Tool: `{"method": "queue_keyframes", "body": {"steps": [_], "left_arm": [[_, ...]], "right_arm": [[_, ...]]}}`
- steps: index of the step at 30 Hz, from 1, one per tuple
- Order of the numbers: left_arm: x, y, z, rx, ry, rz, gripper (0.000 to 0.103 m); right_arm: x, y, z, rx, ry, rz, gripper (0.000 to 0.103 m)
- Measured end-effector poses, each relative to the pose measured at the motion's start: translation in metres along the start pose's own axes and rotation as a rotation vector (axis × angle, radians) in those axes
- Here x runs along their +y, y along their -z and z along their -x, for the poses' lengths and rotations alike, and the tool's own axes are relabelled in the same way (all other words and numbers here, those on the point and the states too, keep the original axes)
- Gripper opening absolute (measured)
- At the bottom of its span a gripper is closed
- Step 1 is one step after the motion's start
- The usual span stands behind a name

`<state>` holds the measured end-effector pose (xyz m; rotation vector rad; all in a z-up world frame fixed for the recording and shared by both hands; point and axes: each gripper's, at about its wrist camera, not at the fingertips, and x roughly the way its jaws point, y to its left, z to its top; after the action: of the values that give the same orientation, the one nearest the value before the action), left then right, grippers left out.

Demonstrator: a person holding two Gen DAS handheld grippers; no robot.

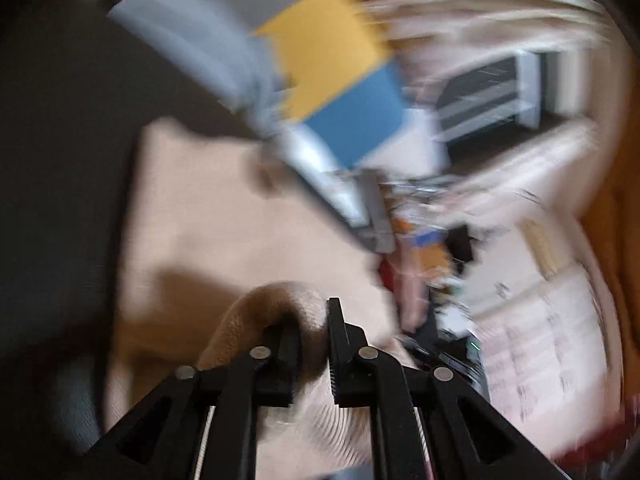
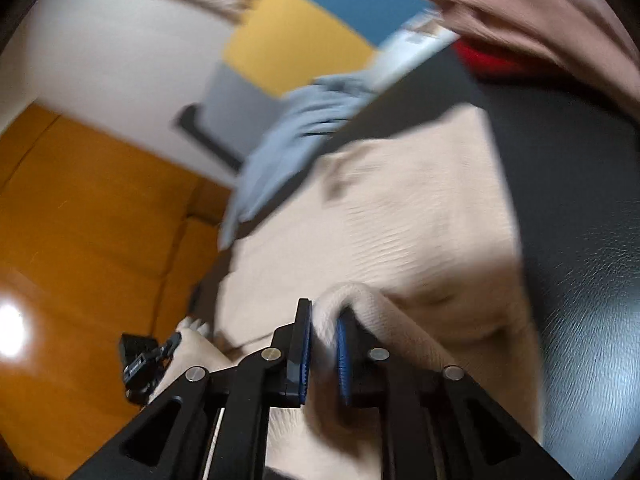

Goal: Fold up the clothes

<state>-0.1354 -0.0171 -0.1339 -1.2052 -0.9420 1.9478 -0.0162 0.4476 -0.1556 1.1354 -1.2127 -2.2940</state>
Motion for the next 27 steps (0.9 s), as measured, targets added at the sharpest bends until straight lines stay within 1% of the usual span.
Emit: {"method": "queue_keyframes", "body": {"steps": [1,2,3,4,5,7,8,9,10,11,13,16,18,19,20,22,24,25,26,27], "left_arm": [[0.011,-0.004,-0.010,0.027,-0.015,0.033,0.010],[0.014,-0.002,-0.009,0.027,0.001,0.037,0.013],[0.017,0.000,-0.008,0.026,0.017,0.041,0.014],[0.020,0.002,-0.007,0.026,0.033,0.045,0.017],[0.023,0.004,-0.006,0.026,0.049,0.049,0.023],[0.024,0.009,0.000,0.021,0.073,0.042,0.027],[0.022,0.013,0.006,0.018,0.081,0.032,0.030],[0.022,0.016,0.010,0.019,0.077,0.026,0.032],[0.022,0.019,0.014,0.021,0.074,0.020,0.033],[0.022,0.023,0.017,0.023,0.070,0.014,0.034],[0.021,0.029,0.022,0.029,0.052,0.003,0.035],[0.018,0.040,0.027,0.038,0.022,-0.030,0.035],[0.013,0.048,0.032,0.041,-0.020,-0.084,0.035],[0.009,0.051,0.031,0.056,-0.022,-0.106,0.035],[0.006,0.054,0.030,0.070,-0.025,-0.128,0.035],[-0.001,0.058,0.023,0.093,-0.051,-0.169,0.035],[-0.006,0.060,0.015,0.116,-0.078,-0.208,0.034],[-0.008,0.061,0.013,0.126,-0.085,-0.221,0.031],[-0.010,0.061,0.011,0.135,-0.091,-0.233,0.014],[-0.011,0.061,0.011,0.142,-0.069,-0.231,0.003]], "right_arm": [[-0.009,0.000,-0.005,0.007,-0.019,-0.040,0.015],[-0.017,0.001,-0.008,0.012,-0.039,-0.075,0.015],[-0.019,0.005,-0.005,0.012,-0.065,-0.084,0.016],[-0.022,0.008,-0.003,0.012,-0.090,-0.094,0.019],[-0.024,0.012,-0.001,0.012,-0.115,-0.101,0.022],[-0.021,0.019,0.008,0.008,-0.161,-0.090,0.039],[-0.019,0.024,0.013,0.006,-0.184,-0.083,0.044],[-0.016,0.027,0.016,0.005,-0.205,-0.074,0.053],[-0.013,0.030,0.019,0.007,-0.221,-0.062,0.057],[-0.008,0.033,0.019,0.017,-0.218,-0.043,0.059],[0.001,0.039,0.019,0.039,-0.207,-0.003,0.059],[0.009,0.043,0.011,0.085,-0.129,0.080,0.059],[0.013,0.047,0.006,0.107,-0.078,0.133,0.058],[0.014,0.050,0.004,0.118,-0.060,0.162,0.058],[0.016,0.052,0.002,0.129,-0.042,0.190,0.059],[0.017,0.054,-0.002,0.145,-0.022,0.216,0.066],[0.018,0.053,-0.007,0.155,-0.008,0.221,0.067],[0.020,0.050,-0.013,0.155,0.023,0.228,0.061],[0.023,0.047,-0.019,0.155,0.050,0.234,0.056],[0.024,0.047,-0.019,0.155,0.060,0.239,0.039]]}}
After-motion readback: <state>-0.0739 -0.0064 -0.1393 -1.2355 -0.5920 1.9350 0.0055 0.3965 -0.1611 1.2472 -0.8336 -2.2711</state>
